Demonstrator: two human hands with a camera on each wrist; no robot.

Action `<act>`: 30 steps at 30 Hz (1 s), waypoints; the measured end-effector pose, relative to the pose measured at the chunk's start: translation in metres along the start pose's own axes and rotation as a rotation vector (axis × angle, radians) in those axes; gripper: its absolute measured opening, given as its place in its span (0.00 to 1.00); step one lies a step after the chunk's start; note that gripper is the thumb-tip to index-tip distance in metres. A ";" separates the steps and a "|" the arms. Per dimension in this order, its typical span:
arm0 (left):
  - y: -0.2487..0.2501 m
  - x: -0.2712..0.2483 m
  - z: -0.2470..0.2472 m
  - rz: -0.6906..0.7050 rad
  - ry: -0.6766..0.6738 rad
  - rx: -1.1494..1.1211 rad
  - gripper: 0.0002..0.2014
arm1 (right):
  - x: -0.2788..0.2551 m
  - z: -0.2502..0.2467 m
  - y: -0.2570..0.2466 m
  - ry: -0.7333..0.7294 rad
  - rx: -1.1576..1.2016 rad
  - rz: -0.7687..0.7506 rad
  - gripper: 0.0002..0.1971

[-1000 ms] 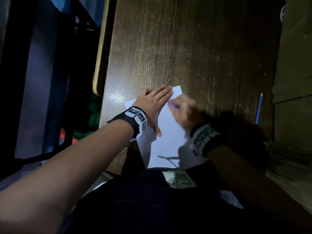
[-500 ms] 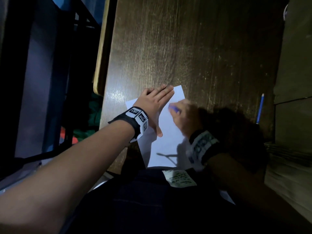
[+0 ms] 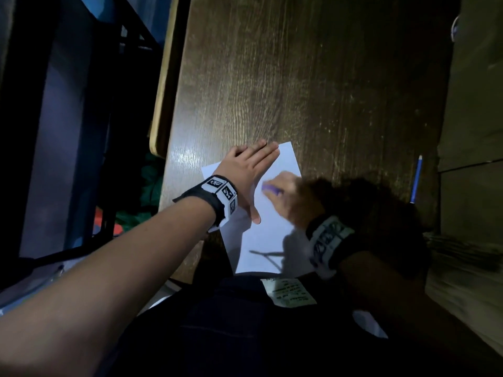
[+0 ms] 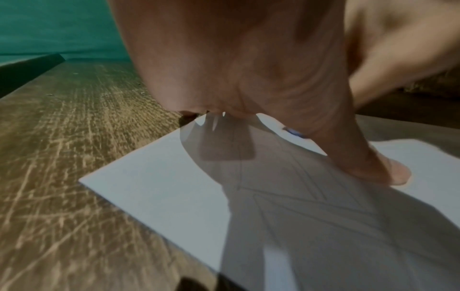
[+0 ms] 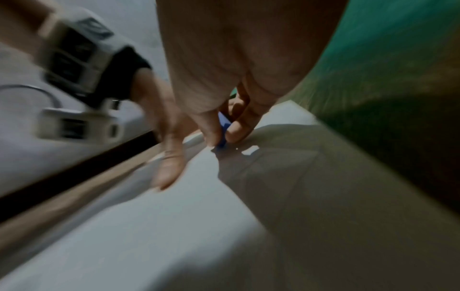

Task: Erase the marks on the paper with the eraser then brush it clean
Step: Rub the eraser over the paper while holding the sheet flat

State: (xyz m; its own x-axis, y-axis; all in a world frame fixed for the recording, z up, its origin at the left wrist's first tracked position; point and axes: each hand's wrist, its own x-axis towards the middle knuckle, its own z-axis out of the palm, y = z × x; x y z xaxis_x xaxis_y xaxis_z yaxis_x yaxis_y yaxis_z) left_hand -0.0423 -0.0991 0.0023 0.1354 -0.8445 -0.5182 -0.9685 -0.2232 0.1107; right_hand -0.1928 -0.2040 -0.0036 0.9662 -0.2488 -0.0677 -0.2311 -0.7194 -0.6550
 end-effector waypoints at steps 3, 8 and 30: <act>-0.003 0.001 -0.005 -0.004 0.025 -0.024 0.84 | 0.032 -0.011 0.019 0.322 -0.048 0.082 0.05; 0.000 0.002 -0.001 -0.002 0.017 -0.001 0.84 | -0.014 0.016 -0.010 0.035 0.034 0.029 0.03; -0.001 0.002 -0.001 -0.008 0.011 -0.001 0.85 | 0.004 0.008 0.010 0.026 0.060 0.052 0.03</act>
State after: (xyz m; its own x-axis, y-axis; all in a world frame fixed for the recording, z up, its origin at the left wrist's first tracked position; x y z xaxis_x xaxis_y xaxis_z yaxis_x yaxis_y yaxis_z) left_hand -0.0413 -0.1012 0.0018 0.1449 -0.8478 -0.5101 -0.9671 -0.2303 0.1080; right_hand -0.1904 -0.2063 -0.0165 0.9496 -0.3021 -0.0838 -0.2728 -0.6650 -0.6952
